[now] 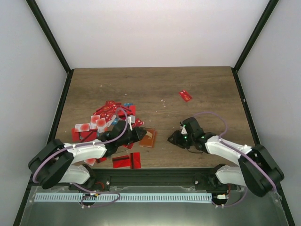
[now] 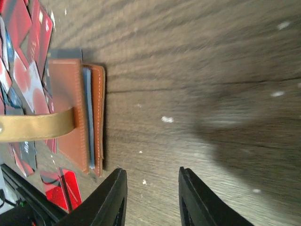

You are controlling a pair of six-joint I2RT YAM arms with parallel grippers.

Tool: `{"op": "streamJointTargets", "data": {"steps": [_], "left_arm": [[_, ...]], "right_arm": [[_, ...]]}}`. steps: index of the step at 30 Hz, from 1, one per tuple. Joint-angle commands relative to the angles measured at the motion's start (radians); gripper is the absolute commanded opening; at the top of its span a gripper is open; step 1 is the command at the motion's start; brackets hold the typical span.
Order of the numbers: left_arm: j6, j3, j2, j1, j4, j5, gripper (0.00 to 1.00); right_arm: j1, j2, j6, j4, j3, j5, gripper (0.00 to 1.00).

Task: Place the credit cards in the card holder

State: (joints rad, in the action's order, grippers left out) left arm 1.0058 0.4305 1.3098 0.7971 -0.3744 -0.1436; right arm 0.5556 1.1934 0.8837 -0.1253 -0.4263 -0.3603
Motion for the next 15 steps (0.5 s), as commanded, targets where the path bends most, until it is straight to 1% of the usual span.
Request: {"op": "streamJointTargets", "data": {"steps": [1, 4, 7, 12, 15], "left_arm": [[-0.016, -0.08, 0.06, -0.049, -0.072, -0.057, 0.04], [0.003, -0.139, 0.064, -0.075, -0.13, -0.072, 0.04], [-0.005, -0.156, 0.024, -0.088, -0.105, -0.068, 0.04], [-0.095, -0.044, -0.016, -0.085, 0.055, -0.094, 0.04], [-0.142, 0.019, -0.028, -0.088, 0.163, -0.052, 0.04]], "right_arm": [[0.081, 0.083, -0.013, 0.069, -0.084, -0.02, 0.32], [0.126, 0.151, -0.013, 0.079, -0.133, -0.013, 0.3], [0.142, 0.207, -0.009, 0.089, -0.171, -0.007, 0.3], [0.142, 0.213, -0.011, 0.084, -0.208, 0.058, 0.29], [0.142, 0.235, -0.016, 0.097, -0.227, 0.042, 0.26]]}}
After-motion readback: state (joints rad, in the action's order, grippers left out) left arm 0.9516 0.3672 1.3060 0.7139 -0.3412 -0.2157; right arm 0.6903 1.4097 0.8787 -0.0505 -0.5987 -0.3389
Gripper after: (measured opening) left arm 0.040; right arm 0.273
